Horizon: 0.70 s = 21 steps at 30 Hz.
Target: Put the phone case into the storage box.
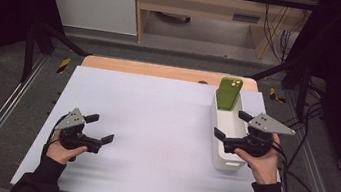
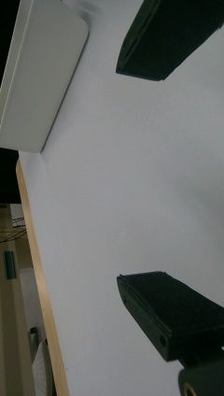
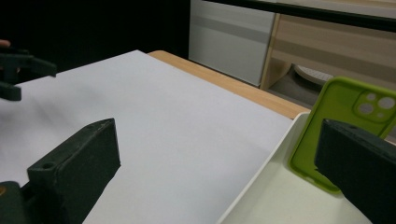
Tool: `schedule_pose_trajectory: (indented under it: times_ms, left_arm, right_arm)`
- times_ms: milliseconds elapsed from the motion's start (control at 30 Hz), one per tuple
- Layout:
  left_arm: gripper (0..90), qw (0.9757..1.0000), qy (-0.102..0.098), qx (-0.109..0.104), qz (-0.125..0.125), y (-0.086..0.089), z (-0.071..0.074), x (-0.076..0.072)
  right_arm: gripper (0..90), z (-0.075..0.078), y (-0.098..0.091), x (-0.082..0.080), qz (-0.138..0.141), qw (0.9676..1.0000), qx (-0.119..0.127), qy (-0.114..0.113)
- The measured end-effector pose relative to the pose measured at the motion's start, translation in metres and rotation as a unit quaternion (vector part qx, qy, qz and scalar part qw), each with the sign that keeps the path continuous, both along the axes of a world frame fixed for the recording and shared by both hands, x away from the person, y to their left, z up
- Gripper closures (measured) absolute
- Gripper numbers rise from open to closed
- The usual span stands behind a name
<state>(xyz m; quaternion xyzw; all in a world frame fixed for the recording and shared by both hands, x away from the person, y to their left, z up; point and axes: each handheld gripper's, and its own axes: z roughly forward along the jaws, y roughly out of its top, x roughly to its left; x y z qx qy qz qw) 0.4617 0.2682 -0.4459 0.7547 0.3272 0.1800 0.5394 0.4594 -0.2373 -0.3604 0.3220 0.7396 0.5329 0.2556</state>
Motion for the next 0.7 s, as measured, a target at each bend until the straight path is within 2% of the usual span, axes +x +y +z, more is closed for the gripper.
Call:
schedule_pose_trajectory:
  times_ms: [233,433,700]
  left_arm:
    - [0.8,1.0000,-0.004,-0.002,-0.003,0.000,0.000,-0.001]
    - [0.7,1.0000,-0.007,-0.004,-0.005,-0.001,0.001,-0.002]
    - [0.7,0.9999,-0.010,-0.003,-0.008,-0.002,0.000,-0.004]
  right_arm:
    - [0.6,-0.025,-0.015,-0.013,0.000,0.9998,0.012,0.018]
    - [0.6,-0.043,-0.033,-0.025,-0.006,0.9997,0.018,0.016]
    - [0.6,-0.057,-0.048,-0.036,-0.015,0.9996,0.014,0.021]
